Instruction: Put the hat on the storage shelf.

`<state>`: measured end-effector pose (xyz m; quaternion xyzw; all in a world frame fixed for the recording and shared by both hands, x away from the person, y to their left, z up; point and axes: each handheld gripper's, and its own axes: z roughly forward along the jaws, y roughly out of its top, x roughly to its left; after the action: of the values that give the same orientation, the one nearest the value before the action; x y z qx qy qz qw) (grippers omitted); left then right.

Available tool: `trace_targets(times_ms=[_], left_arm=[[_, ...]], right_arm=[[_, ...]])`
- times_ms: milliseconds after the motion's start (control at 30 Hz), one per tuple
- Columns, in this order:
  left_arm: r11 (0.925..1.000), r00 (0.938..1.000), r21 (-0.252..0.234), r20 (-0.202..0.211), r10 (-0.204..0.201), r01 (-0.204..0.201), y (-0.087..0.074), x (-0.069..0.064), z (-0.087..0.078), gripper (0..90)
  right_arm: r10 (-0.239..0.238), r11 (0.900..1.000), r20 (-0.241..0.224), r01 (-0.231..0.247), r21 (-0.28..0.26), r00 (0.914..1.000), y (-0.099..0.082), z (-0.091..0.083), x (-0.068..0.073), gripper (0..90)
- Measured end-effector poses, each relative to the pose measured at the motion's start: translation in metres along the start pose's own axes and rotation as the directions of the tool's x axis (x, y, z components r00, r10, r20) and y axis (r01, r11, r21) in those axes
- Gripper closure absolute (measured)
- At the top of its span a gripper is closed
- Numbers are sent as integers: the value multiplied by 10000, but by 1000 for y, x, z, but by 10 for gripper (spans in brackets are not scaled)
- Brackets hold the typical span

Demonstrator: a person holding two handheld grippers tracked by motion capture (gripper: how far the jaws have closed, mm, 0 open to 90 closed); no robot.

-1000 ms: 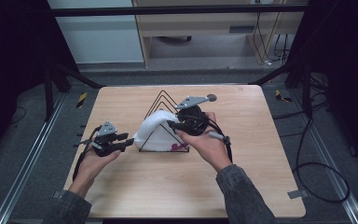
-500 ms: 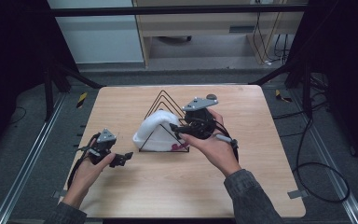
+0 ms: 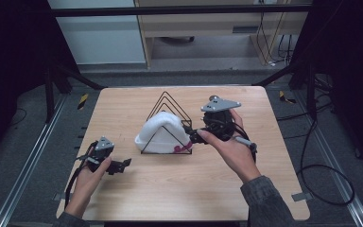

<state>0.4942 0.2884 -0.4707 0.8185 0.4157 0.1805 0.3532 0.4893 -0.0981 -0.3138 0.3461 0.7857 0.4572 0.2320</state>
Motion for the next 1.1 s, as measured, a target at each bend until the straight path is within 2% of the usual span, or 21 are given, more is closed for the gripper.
trace_targets(times_ms=[100, 233, 300, 333, 400, 467, 500, 733, 800, 967, 1100], left_arm=[[9998, 9999, -130, 40, -127, 127, -3, 2, 0, 50], [10000, 9999, -55, -87, 73, -73, -9, 3, 4, 49], [10000, 9999, 50, -112, 75, -75, -12, 3, 8, 48], [10000, 9999, 50, -112, 75, -75, -12, 3, 8, 48], [10000, 10000, -93, -48, -17, 16, -14, 3, 11, 49], [9999, 10000, -127, -53, -85, 84, -15, 3, 12, 49], [9999, 10000, -93, -48, -68, 67, -16, 4, 13, 48], [10000, 10000, -28, -71, -61, 61, -17, 6, 17, 48], [10000, 9999, 7, -74, -89, 89, -18, 6, 18, 49], [9999, 9999, 14, 10, 169, -169, -19, 5, 19, 48], [9998, 9999, 177, 57, 115, -116, -21, 6, 24, 45]], right_arm=[[114, 9999, 40, -114, 94, 9999, -7, -4, -4, 84], [146, 9996, 198, -151, 254, 9997, -17, -5, -8, 116], [370, 9987, 446, -386, 346, 9983, -33, -8, -16, 133], [370, 9987, 446, -386, 346, 9983, -33, -8, -16, 133], [446, 9979, 602, -473, 450, 9972, -47, -10, -23, 140], [502, 9974, 660, -534, 481, 9966, -53, -11, -25, 145], [615, 9961, 709, -658, 593, 9956, -63, -13, -31, 147], [782, 9932, 872, -852, 792, 9931, -87, -17, -40, 148], [1019, 9899, 952, -1105, 888, 9902, -99, -18, -44, 150], [1119, 9868, 1061, -1230, 1053, 9880, -113, -18, -47, 152], [1437, 9806, 1158, -1572, 1173, 9828, -134, -19, -52, 153]])
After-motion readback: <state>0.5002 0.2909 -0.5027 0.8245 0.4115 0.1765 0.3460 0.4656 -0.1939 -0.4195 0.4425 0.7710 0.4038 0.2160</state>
